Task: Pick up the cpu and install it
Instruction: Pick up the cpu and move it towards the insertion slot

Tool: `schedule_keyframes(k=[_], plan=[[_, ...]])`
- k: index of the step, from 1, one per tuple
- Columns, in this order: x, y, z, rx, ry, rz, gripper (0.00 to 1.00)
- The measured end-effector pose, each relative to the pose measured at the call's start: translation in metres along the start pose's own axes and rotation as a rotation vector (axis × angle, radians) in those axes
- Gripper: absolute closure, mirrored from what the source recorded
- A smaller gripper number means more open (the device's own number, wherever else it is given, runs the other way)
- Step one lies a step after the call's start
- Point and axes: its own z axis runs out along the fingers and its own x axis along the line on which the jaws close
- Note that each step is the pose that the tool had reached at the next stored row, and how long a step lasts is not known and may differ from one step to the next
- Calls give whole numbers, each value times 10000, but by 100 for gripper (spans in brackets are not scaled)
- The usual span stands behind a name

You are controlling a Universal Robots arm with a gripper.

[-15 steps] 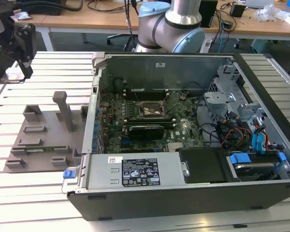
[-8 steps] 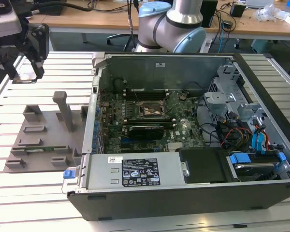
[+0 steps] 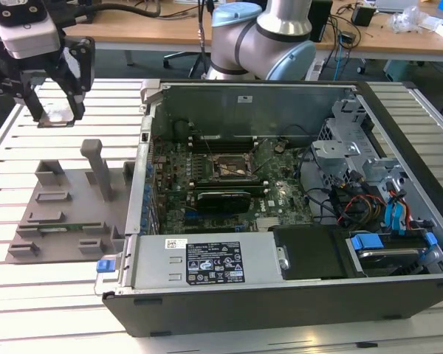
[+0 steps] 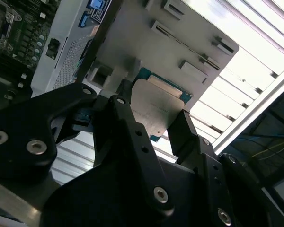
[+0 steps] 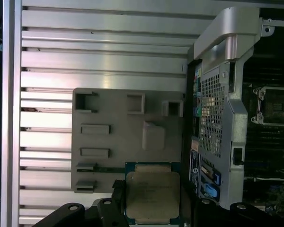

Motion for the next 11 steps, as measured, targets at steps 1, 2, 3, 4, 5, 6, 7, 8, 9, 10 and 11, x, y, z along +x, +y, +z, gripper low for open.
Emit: schedule_keyframes(k=[1,2,3,4,5,6,7,8,9,10,11], plan=[[-33,-1,1,0,0,0,45],[-55,-2,1,0,0,0,45],[-72,-3,2,0,1,0,45],[-91,-4,3,0,0,0,45],[-108,-4,3,0,1,-1,45],[-141,-6,4,0,0,-1,45],[-168,-7,4,0,1,-1,45],[-181,-7,5,1,0,-1,45],[-199,-8,5,1,1,0,45],[-231,-9,6,0,1,0,45],[-263,-10,7,0,0,0,45]])
